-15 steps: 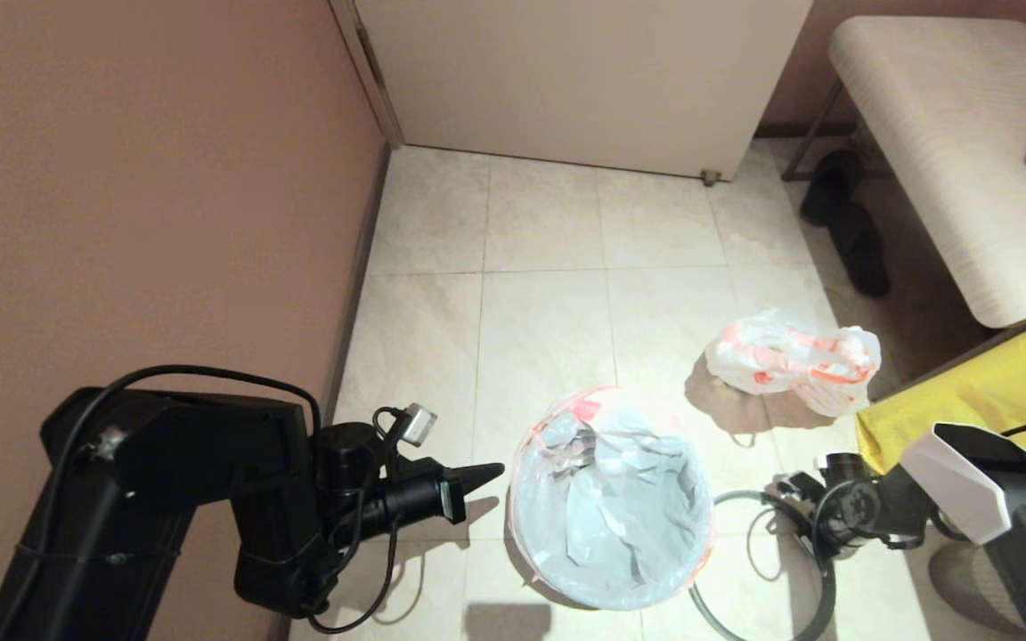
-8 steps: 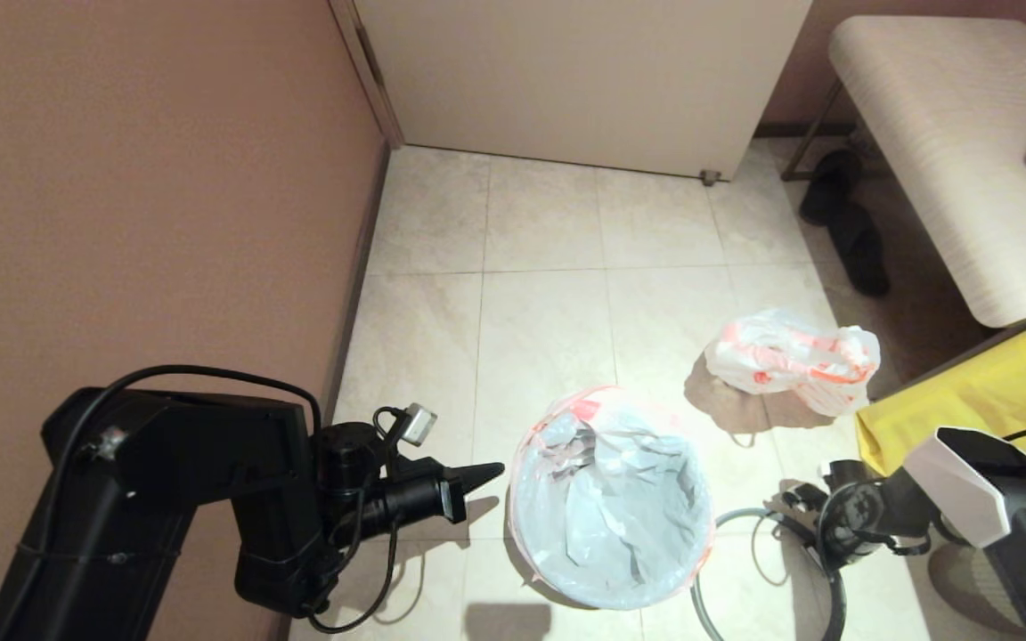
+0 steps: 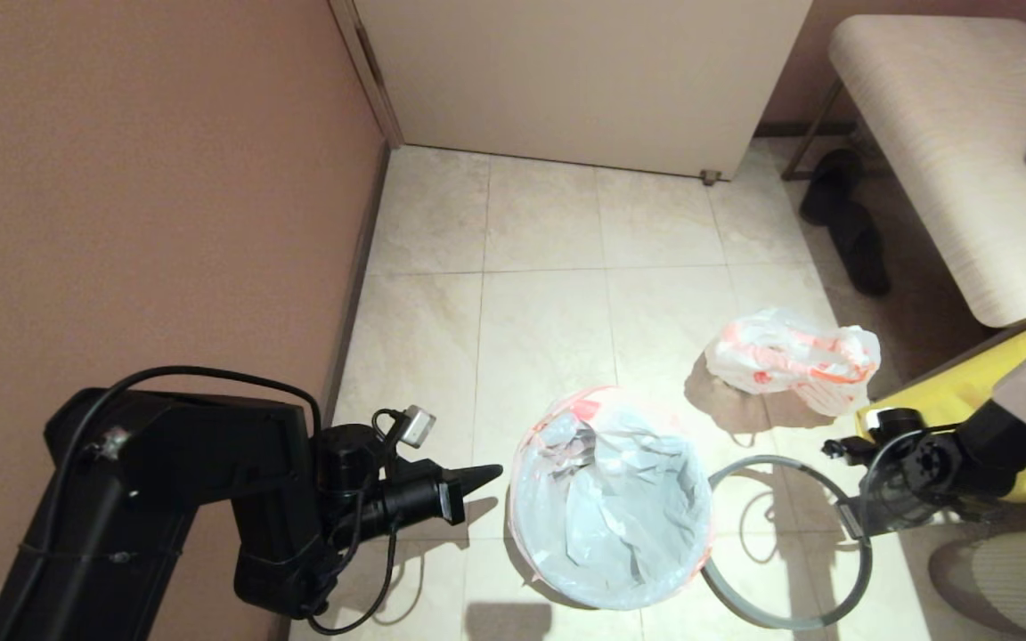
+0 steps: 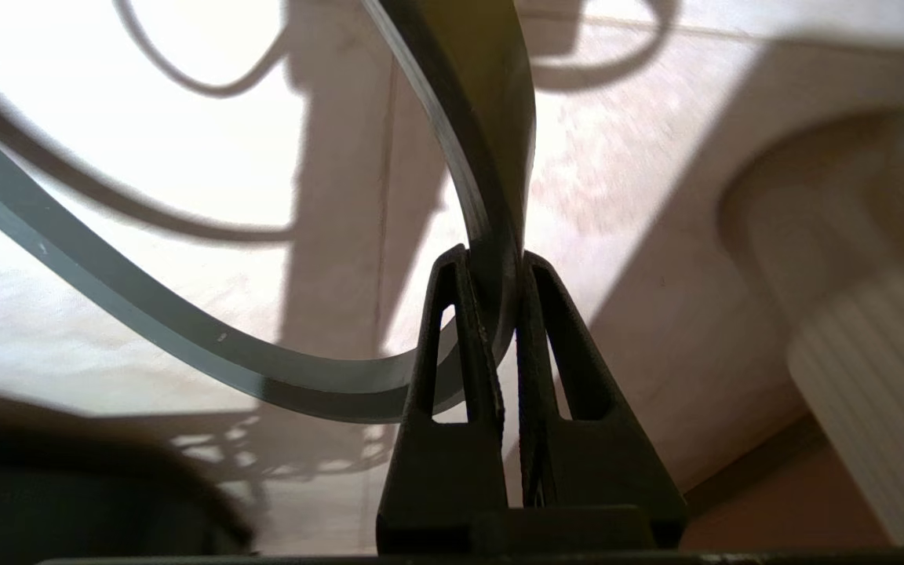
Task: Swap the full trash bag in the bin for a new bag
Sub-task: Place the trash can ring on the trash can
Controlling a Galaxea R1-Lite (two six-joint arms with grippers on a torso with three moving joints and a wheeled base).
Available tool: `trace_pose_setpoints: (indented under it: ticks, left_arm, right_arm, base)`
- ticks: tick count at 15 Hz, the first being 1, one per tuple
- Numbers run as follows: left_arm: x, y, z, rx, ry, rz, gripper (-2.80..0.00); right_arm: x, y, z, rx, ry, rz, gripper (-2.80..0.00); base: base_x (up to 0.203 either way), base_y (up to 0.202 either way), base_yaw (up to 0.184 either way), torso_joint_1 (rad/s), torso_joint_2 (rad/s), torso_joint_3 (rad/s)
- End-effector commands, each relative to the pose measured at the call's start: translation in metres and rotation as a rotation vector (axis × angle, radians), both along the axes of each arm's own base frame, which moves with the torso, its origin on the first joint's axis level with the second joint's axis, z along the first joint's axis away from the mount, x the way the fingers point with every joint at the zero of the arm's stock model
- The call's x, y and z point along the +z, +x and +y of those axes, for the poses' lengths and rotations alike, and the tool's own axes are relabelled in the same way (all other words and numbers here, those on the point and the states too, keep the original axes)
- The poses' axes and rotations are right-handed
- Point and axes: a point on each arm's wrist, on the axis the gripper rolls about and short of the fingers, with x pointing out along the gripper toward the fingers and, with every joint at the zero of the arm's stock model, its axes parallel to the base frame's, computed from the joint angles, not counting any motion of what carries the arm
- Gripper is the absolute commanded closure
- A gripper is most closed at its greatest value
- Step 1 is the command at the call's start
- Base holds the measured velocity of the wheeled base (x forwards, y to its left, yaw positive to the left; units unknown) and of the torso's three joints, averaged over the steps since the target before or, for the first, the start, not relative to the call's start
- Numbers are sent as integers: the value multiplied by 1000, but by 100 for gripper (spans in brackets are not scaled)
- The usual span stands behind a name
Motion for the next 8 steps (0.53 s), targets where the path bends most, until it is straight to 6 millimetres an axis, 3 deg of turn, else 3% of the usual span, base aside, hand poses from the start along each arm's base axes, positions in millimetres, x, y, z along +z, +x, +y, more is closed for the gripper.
trace_pose_setpoints:
  ticks: [1, 4, 5, 8]
  left_arm:
    - [4, 1, 0, -3, -13, -45, 0]
    - [3, 1, 0, -6, 3, -62, 0]
    - [5, 1, 1, -4, 1, -66, 0]
    - [12, 2, 6, 23, -1, -85, 0]
  right_arm:
    - [104, -42, 13, -16, -22, -222, 0]
    - [182, -88, 40, 21, -27, -461, 0]
    - [206, -104, 58, 63, -23, -528, 0]
    - [246, -124, 125, 168, 69, -588, 0]
  base:
    - [0, 0, 0, 0, 0, 0]
    - [0, 0, 0, 0, 0, 0]
    - [0, 0, 0, 0, 0, 0]
    - [0, 0, 0, 0, 0, 0]
